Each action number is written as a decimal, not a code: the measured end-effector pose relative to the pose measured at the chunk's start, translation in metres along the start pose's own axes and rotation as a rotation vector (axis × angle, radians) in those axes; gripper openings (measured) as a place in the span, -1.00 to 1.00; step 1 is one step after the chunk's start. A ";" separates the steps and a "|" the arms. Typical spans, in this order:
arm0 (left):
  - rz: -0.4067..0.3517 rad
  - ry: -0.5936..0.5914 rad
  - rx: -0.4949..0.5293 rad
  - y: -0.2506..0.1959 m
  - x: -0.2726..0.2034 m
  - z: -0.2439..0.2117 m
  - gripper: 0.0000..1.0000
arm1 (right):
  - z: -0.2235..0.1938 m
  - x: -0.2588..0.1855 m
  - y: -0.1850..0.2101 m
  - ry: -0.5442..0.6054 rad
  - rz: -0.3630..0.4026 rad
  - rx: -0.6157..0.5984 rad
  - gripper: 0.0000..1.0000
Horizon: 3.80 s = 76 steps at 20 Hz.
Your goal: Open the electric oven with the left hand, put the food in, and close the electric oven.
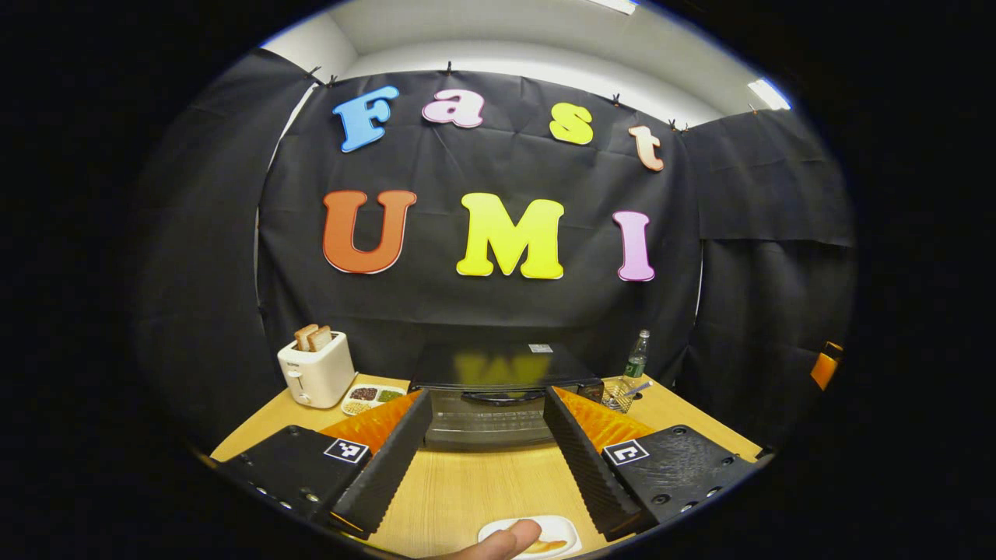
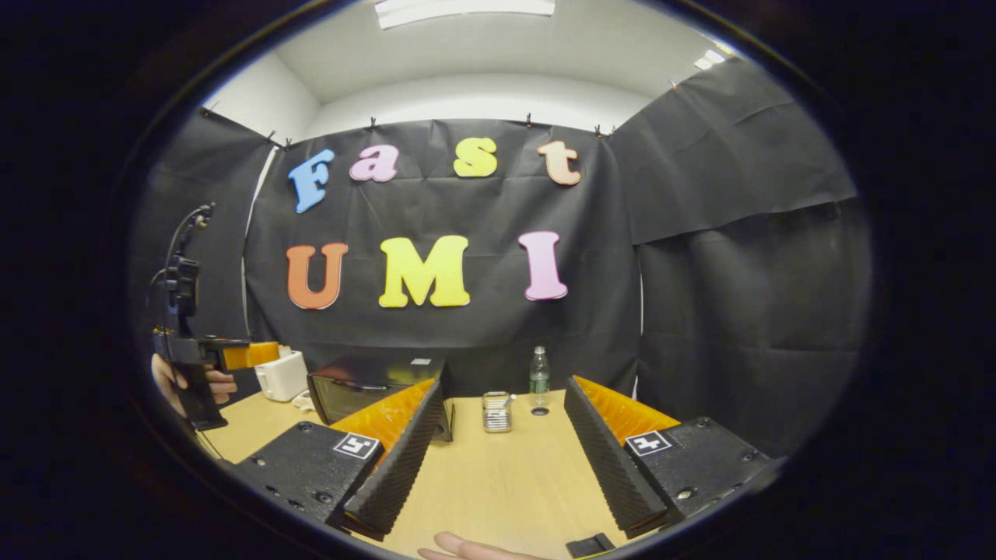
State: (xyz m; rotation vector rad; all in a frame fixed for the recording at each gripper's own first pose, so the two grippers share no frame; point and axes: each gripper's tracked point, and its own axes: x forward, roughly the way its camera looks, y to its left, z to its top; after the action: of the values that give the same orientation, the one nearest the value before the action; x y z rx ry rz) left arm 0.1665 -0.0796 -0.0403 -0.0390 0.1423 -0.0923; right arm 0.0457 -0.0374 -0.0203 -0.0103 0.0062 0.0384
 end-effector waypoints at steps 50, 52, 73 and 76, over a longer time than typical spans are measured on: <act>-0.011 0.236 0.038 -0.053 0.078 -0.156 1.00 | -0.084 -0.018 0.017 0.120 0.035 -0.046 0.94; -0.019 0.258 0.037 -0.055 0.066 -0.172 1.00 | -0.087 -0.024 0.019 0.124 0.038 -0.050 0.95; -0.048 0.391 -0.159 -0.037 0.027 -0.226 0.89 | -0.112 -0.027 0.046 0.171 0.045 -0.081 1.00; -0.042 0.315 -0.139 -0.023 0.010 -0.198 0.89 | -0.124 -0.019 0.063 0.192 0.070 -0.099 1.00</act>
State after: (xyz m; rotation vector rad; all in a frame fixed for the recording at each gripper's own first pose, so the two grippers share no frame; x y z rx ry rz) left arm 0.1460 -0.1099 -0.2360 -0.1667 0.4631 -0.1301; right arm 0.0233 0.0230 -0.1448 -0.1128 0.1964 0.1079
